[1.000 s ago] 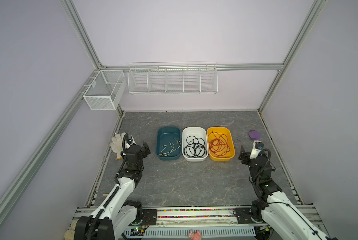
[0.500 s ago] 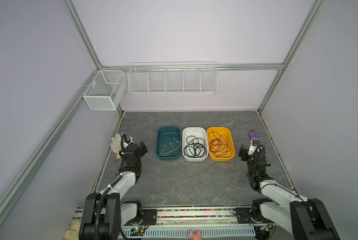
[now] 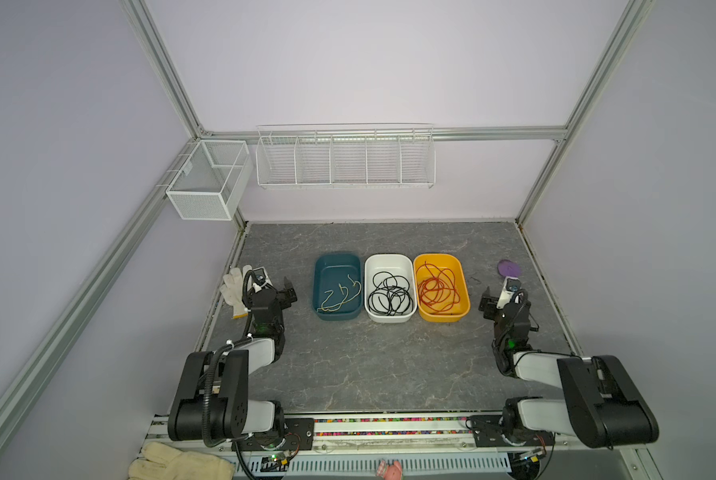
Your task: Untangle the cables
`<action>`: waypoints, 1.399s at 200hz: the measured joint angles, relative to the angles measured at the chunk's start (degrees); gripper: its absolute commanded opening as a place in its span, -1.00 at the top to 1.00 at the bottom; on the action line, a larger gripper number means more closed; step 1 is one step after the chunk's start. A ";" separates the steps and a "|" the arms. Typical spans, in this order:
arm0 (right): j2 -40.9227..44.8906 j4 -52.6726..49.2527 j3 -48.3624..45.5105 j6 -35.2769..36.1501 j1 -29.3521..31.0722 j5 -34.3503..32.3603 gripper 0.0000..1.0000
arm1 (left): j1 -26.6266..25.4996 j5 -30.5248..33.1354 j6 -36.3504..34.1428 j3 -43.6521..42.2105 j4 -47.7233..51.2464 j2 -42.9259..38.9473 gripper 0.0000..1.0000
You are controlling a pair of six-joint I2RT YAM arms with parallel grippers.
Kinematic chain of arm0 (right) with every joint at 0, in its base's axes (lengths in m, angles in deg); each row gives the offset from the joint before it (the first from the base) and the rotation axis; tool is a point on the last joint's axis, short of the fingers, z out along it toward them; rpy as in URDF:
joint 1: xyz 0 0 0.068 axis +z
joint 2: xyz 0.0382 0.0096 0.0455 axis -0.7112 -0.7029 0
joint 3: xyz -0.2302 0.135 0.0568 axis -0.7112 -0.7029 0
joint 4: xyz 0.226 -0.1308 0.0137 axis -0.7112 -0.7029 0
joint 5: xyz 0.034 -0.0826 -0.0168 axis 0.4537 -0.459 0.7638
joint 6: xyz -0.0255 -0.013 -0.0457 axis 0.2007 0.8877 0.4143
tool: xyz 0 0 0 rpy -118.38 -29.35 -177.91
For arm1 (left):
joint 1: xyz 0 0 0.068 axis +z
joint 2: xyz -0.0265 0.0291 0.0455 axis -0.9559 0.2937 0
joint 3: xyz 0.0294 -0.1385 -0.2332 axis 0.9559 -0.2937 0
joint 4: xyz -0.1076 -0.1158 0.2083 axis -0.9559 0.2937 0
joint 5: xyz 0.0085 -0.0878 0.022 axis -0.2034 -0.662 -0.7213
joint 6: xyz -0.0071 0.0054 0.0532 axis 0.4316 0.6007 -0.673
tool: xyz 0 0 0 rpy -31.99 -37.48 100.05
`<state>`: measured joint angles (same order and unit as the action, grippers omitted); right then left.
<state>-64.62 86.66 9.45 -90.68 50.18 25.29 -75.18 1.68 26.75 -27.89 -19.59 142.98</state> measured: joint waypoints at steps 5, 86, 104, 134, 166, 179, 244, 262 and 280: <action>-0.52 0.61 0.00 0.02 -0.02 0.04 -0.76 | 0.00 -0.22 -0.13 -0.04 -0.87 0.83 -0.99; -4.57 3.56 0.85 -0.04 -2.14 2.73 -0.76 | 0.00 -0.55 -1.49 -0.31 -6.54 7.48 -0.99; -5.09 3.43 1.88 0.00 -2.75 5.31 -0.76 | 0.00 -0.07 -1.49 -0.28 -6.93 7.48 -0.99; -10.23 5.75 2.36 0.28 -3.10 8.59 -0.76 | 0.00 0.24 -1.49 -0.28 -7.32 7.48 -0.99; -10.95 2.56 4.02 0.22 -3.76 9.79 -0.76 | -0.04 0.61 -1.49 -0.28 -7.32 7.48 -0.99; -10.93 -0.02 6.47 0.20 -4.02 9.86 -0.76 | -0.17 0.98 -1.51 -0.28 -7.32 7.48 -0.99; -10.93 -3.82 9.22 0.22 -4.00 9.86 -0.76 | -0.37 1.38 -1.51 -0.28 -7.30 7.48 -0.99; -10.93 -4.26 9.22 0.22 -3.93 9.84 -0.76 | -0.37 1.38 -1.51 -0.28 -7.30 7.48 -0.99; -10.93 -4.61 9.25 0.22 -3.89 9.84 -0.76 | -0.37 1.38 -1.51 -0.28 -7.30 7.48 -0.99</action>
<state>-75.55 82.05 18.70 -90.46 46.29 35.13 -75.55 3.05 25.24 -28.17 -26.89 150.45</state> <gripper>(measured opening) 0.880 0.994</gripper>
